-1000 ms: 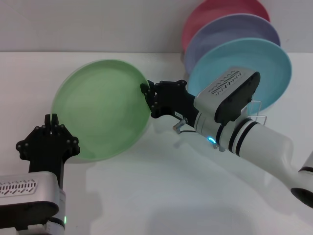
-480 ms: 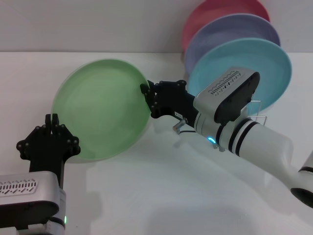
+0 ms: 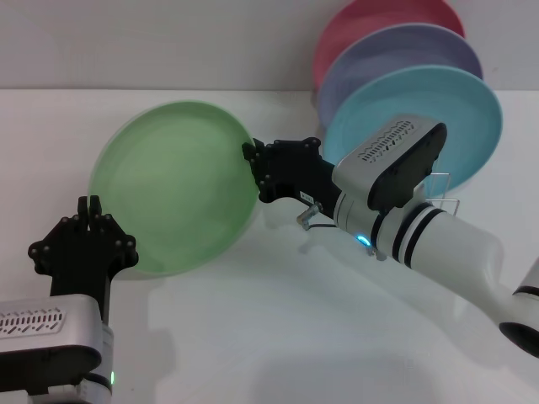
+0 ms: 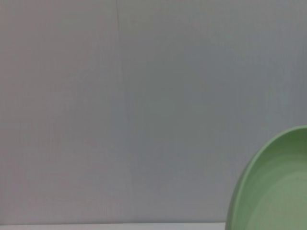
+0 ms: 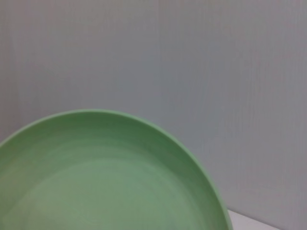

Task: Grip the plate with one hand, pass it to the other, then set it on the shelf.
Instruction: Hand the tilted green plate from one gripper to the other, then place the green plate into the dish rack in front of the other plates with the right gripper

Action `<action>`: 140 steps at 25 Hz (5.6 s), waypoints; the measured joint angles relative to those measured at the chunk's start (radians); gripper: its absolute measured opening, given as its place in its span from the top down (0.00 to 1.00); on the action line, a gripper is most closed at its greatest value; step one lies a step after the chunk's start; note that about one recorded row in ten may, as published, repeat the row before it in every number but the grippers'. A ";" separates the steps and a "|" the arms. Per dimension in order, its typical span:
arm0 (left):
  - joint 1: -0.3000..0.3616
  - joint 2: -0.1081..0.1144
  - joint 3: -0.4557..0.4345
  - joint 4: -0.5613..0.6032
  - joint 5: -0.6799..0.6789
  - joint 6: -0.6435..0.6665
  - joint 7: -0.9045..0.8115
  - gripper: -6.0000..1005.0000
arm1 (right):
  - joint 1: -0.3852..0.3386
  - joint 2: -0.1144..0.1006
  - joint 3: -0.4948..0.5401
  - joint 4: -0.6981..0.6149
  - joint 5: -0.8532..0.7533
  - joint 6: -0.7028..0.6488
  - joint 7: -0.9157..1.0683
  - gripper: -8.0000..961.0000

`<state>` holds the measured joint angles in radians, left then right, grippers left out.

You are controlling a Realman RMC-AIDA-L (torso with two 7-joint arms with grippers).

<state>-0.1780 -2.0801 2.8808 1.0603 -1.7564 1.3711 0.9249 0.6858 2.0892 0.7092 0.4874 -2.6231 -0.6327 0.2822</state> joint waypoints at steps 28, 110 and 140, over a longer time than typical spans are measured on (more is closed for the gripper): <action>0.018 0.006 -0.004 -0.001 0.055 -0.002 -0.008 0.82 | -0.003 0.002 0.001 -0.002 0.007 -0.001 0.000 0.97; 0.015 0.093 -0.602 -0.441 0.673 -0.385 -1.289 0.69 | -0.902 -0.167 0.358 0.874 -0.298 -0.021 -0.718 0.97; 0.007 0.095 -0.604 -0.438 0.680 -0.406 -1.290 0.66 | -0.930 -0.144 0.376 0.769 -0.296 -0.075 -0.861 0.97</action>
<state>-0.1714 -1.9851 2.2764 0.6220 -1.0760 0.9647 -0.3653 -0.2443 1.9455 1.0851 1.2559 -2.9191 -0.7073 -0.5784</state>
